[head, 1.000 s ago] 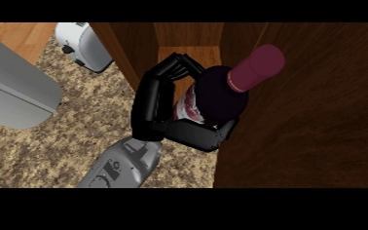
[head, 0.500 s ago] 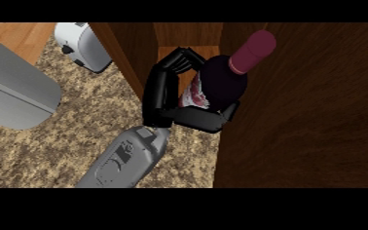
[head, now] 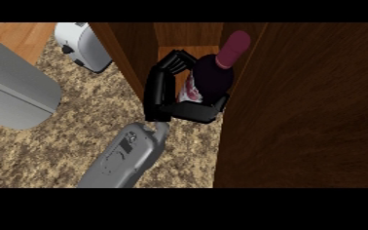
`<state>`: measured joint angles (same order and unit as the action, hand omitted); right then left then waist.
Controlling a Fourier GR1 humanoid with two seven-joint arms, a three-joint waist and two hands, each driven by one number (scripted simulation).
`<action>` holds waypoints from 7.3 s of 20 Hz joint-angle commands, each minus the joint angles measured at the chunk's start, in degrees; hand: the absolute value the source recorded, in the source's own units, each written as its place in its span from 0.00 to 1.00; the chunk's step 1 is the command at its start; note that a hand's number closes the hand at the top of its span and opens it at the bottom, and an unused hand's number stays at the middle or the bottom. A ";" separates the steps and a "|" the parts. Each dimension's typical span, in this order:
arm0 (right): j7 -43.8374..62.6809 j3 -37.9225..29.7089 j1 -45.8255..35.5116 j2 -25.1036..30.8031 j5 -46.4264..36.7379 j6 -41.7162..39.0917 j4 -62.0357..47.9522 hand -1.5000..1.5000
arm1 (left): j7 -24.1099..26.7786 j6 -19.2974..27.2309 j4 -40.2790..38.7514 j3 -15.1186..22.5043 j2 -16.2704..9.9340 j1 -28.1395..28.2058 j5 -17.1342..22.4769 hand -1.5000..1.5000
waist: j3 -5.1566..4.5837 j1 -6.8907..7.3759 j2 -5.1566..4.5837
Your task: Pick up the wine, place it into the cabinet and close the cabinet
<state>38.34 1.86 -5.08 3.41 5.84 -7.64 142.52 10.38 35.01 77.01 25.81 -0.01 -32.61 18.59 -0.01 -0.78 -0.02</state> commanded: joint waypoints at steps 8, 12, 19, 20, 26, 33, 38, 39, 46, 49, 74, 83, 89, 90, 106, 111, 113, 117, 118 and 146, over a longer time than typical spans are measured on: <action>1.47 -2.32 1.48 1.07 6.32 -0.74 4.61 0.00 | 12.34 -1.00 -12.83 -0.22 0.01 0.99 -0.90 1.00 | 0.01 -0.17 -0.10; -1.64 -0.49 -1.45 -1.12 2.51 0.68 0.07 0.00 | 11.57 -0.21 -12.93 -2.18 0.01 -1.73 0.29 1.00 | 0.00 0.23 -0.07; 1.63 1.93 5.19 -0.60 2.66 -0.08 8.74 0.00 | 14.04 -4.80 -15.98 -7.42 -0.47 -1.30 1.40 1.00 | 0.01 0.09 0.06; 2.30 -2.25 -1.85 0.89 6.20 0.39 3.23 0.00 | 14.53 -6.63 -20.34 -10.41 -0.98 -5.27 2.14 1.00 | 0.00 0.13 -0.10; -1.50 -0.06 4.39 -0.61 5.08 -1.33 5.07 0.00 | 11.27 -6.37 -22.90 -9.58 -0.02 -8.30 1.97 1.00 | 0.01 -0.05 -0.01; -1.26 0.31 1.24 -1.51 4.46 0.11 2.23 0.00 | 15.15 -7.23 -34.66 -10.64 0.00 -14.65 7.63 1.00 | 0.00 -0.64 -0.24; -2.68 0.30 4.85 -1.44 4.93 -1.19 4.05 0.00 | 14.99 -8.47 -41.93 -14.59 0.00 -20.68 6.59 1.00 | 0.02 -0.85 -0.25; -0.33 2.43 5.27 -1.30 3.58 -1.05 6.17 0.00 | 16.01 -7.15 -40.62 -12.92 0.00 -18.92 5.96 1.00 | 0.00 -0.58 -0.12; -2.80 0.11 3.45 -1.22 4.74 -1.46 2.89 0.00 | 24.56 -4.24 -48.23 -12.83 0.00 -23.14 6.83 1.00 | 0.01 -1.62 -0.38; -1.99 3.95 3.88 -2.82 2.09 -0.70 4.00 0.00 | 27.43 -7.36 -53.56 -18.03 0.01 -25.86 5.64 1.00 | -0.02 -1.28 -0.47; -1.64 3.58 0.83 -2.84 3.92 -0.91 1.27 0.00 | 31.58 -14.90 -68.50 -29.68 -2.95 -32.97 11.07 1.00 | -0.02 -2.95 -1.29; -2.40 4.37 0.46 -2.75 2.50 -1.15 1.76 0.00 | 32.80 -9.83 -71.38 -28.32 -0.79 -33.15 8.01 0.00 | -0.03 -2.70 -1.16; -3.38 2.37 2.88 -1.96 3.83 -1.74 1.74 0.00 | 30.92 -9.40 -72.14 -28.30 -3.04 -34.06 7.16 0.00 | -0.01 -3.07 -1.25; -3.72 2.30 1.40 -2.20 3.88 -1.58 0.41 0.00 | 33.02 -7.75 -72.86 -28.23 -1.30 -32.35 6.96 0.00 | -0.02 -3.44 -1.56; -5.19 5.23 0.44 -3.40 0.58 -0.57 -2.94 0.00 | 35.53 -10.39 -72.52 -28.67 -2.17 -30.04 5.74 0.00 | -0.07 -3.01 -1.58; -3.64 5.27 2.08 -2.70 2.50 -1.61 1.98 0.00 | 37.73 -12.54 -71.53 -29.14 -1.60 -29.77 5.72 0.00 | -0.10 -3.87 -1.65; -1.98 5.36 1.19 -2.86 1.89 -0.68 1.40 0.00 | 39.00 -13.29 -71.59 -29.08 -0.42 -28.52 5.46 0.00 | -0.11 -3.37 -1.50; -3.03 5.08 1.95 -2.69 2.38 -1.48 0.88 0.00 | 38.30 -14.55 -71.90 -28.57 0.01 -29.60 4.73 0.00 | -0.07 -3.51 -1.45; -2.26 3.95 1.65 -2.15 4.23 -1.70 2.00 0.00 | 37.82 -18.55 -71.85 -28.62 -2.10 -28.40 4.77 0.00 | -0.07 -3.32 -1.41; -4.61 5.99 4.08 -2.17 1.32 -0.42 0.39 0.00 | 36.91 -17.14 -51.59 -6.09 0.01 -12.76 23.39 0.00 | 0.02 -2.11 0.23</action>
<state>34.83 8.47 -5.26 0.78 5.74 -7.02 140.06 48.27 15.72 18.56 12.70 0.00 -51.62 38.21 -0.02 -3.53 -0.05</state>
